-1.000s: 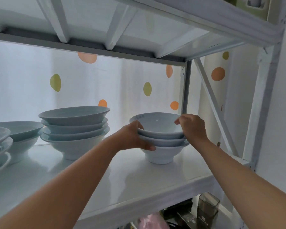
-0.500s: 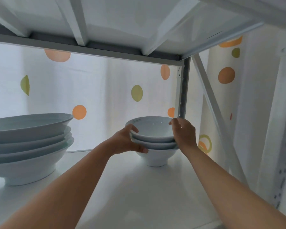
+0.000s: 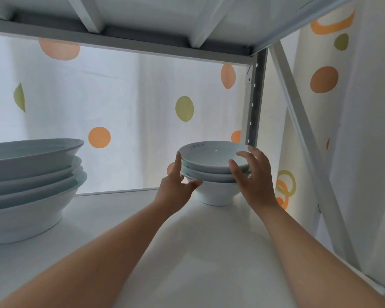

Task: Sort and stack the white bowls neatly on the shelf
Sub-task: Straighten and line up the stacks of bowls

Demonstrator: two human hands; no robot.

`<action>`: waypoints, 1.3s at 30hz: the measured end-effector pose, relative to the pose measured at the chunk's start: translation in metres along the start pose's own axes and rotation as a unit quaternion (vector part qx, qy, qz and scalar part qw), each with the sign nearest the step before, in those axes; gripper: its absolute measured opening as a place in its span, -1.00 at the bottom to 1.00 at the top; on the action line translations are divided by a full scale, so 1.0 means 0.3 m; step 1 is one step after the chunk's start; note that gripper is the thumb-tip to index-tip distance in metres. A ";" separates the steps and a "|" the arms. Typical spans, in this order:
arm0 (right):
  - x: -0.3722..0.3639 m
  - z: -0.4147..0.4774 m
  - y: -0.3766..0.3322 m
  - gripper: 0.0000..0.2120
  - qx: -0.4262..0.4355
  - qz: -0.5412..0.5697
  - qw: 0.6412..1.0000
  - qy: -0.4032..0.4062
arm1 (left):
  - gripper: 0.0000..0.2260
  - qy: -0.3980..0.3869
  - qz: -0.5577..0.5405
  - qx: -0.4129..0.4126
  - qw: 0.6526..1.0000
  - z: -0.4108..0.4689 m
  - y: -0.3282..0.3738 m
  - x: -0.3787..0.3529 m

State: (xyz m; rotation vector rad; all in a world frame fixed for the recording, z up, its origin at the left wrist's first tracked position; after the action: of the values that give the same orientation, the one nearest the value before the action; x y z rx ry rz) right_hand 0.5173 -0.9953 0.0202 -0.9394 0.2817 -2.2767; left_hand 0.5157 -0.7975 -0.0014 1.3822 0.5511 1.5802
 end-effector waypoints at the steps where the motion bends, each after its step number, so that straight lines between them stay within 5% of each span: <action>1: 0.002 -0.002 0.000 -0.40 0.001 -0.005 1.000 -0.005 | -0.21 -0.001 0.009 0.000 1.000 -0.005 0.002 0.006; 6: 0.038 -0.016 -0.045 -0.52 0.072 -0.107 0.990 0.061 | -0.30 0.009 0.049 0.009 0.999 -0.076 0.029 0.064; 12: 0.076 -0.046 -0.173 -0.76 0.168 -0.188 0.963 0.099 | -0.70 0.072 0.091 0.010 0.993 -0.296 0.143 0.259; 14: 0.109 -0.048 -0.298 -0.76 0.158 -0.142 0.975 0.071 | -0.80 0.099 0.086 -0.027 0.991 -0.422 0.193 0.355; 17: 0.143 -0.122 -0.567 -0.84 0.084 0.102 0.991 0.029 | -0.90 0.185 0.016 -0.094 0.978 -0.659 0.221 0.504; 20: 0.044 -0.234 -0.828 -0.85 0.057 0.366 0.929 0.000 | -0.87 0.305 -0.076 -0.114 0.943 -0.860 0.161 0.625; 22: -0.099 -0.268 -0.950 -0.73 0.031 0.422 0.904 -0.068 | -0.84 0.327 -0.108 -0.077 0.936 -0.901 0.090 0.680; 26: -0.363 -0.275 -1.062 -0.42 -0.058 0.422 0.884 -0.193 | -0.56 0.257 -0.179 0.025 0.949 -0.840 -0.046 0.761; 34: -0.471 -0.254 -1.080 -0.15 0.003 0.352 0.913 -0.206 | -0.25 0.272 -0.249 0.048 0.928 -0.804 -0.170 0.811; 39: -0.523 -0.253 -1.065 -0.17 0.001 0.356 0.914 -0.196 | -0.18 0.245 -0.223 0.001 0.943 -0.756 -0.255 0.846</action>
State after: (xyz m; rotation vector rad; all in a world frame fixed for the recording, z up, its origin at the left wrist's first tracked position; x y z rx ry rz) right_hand 0.3922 -0.6538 0.0129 -1.0504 0.3690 -1.3924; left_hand 0.3481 -0.4918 0.0070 0.7736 1.0824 1.5314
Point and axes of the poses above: each hand's wrist, its own z-axis towards the middle knuckle, its own x-axis out of the back of the hand, y = z × x, the point moved 4 cm from there along z, towards the middle knuckle, and after that the axes turned 14 degrees about -y, right-handed, at the moved point
